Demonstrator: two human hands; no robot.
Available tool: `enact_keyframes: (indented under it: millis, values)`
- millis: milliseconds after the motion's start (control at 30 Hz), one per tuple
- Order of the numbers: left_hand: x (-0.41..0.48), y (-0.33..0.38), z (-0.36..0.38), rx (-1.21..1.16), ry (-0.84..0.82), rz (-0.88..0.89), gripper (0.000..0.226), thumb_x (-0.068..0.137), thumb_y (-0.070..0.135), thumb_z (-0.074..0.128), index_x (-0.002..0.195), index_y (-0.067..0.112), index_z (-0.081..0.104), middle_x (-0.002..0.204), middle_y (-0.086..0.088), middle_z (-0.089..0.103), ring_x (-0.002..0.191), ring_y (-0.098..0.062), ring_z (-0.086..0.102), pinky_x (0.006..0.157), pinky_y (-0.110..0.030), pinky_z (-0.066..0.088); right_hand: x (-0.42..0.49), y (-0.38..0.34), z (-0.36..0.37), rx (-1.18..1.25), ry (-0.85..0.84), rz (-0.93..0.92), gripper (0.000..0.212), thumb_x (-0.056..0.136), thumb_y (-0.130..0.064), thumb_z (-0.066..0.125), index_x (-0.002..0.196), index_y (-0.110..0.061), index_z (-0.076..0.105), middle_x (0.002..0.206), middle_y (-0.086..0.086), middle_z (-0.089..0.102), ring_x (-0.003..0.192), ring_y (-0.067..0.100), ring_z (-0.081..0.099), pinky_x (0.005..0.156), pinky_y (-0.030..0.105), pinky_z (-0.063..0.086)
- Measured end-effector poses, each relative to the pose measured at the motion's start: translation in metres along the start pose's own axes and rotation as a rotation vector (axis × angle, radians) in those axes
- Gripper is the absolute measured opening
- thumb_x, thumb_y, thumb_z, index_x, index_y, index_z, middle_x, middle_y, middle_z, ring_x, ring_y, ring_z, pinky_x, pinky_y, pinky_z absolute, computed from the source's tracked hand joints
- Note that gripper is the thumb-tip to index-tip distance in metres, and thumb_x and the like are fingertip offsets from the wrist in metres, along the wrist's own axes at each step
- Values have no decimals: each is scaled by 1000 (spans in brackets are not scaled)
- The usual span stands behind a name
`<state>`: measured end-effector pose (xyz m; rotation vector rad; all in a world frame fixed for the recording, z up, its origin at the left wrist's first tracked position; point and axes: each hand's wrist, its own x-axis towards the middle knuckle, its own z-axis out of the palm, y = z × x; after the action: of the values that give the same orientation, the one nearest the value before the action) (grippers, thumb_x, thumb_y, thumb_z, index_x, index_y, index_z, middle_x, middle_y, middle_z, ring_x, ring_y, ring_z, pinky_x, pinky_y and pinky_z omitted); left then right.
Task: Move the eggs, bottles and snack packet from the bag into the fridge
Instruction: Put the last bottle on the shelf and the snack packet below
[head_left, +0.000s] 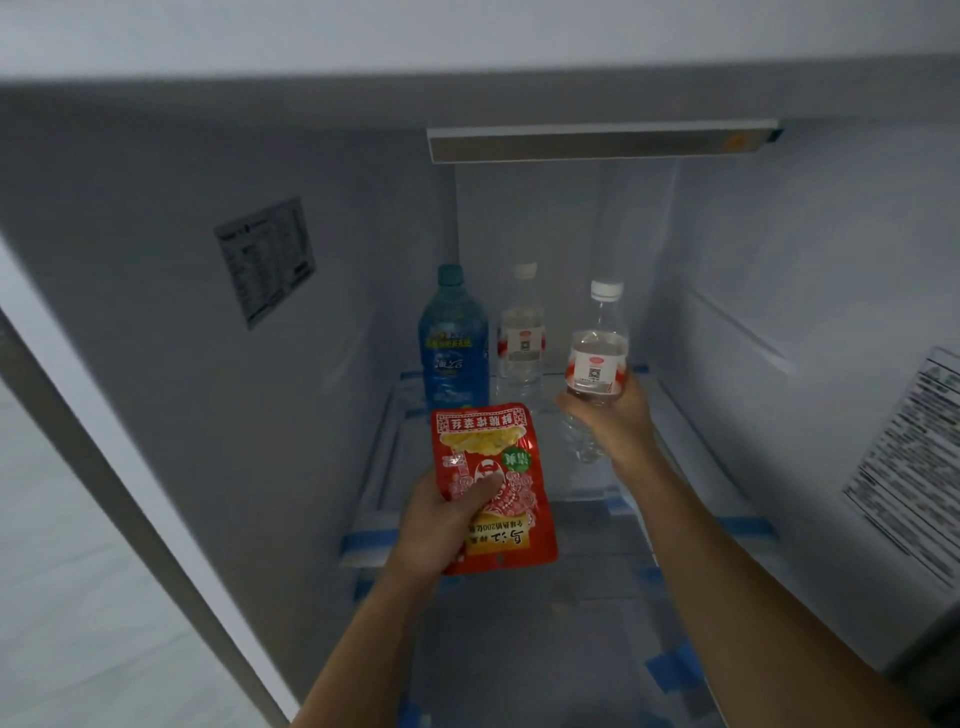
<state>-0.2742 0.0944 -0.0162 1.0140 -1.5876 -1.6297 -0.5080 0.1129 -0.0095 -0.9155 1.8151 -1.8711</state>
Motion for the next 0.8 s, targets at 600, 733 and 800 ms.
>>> enact_keyframes:
  millis: [600,733,800]
  values:
    - [-2,2,-1,4,-26,-37,24,86,27,74,108,25,65,93,7,79,84,-16,76,77,-36,60,-2,19,1,-430,239,-163,78,65,-47,91,131,-21,57,124,2,61,112,21,61,89,44,57]
    - [-4,3,-3,11,-42,-37,26,86,26,73,111,23,64,96,4,79,86,-18,76,77,-35,60,16,24,0,-401,222,-137,70,68,-42,90,128,-20,61,123,2,66,113,24,65,93,46,58]
    - [-4,4,-3,18,-43,-42,28,86,27,74,111,23,64,97,3,79,86,-18,76,80,-37,60,25,25,2,-386,209,-134,68,68,-43,90,127,-22,62,124,0,67,114,24,65,93,47,58]
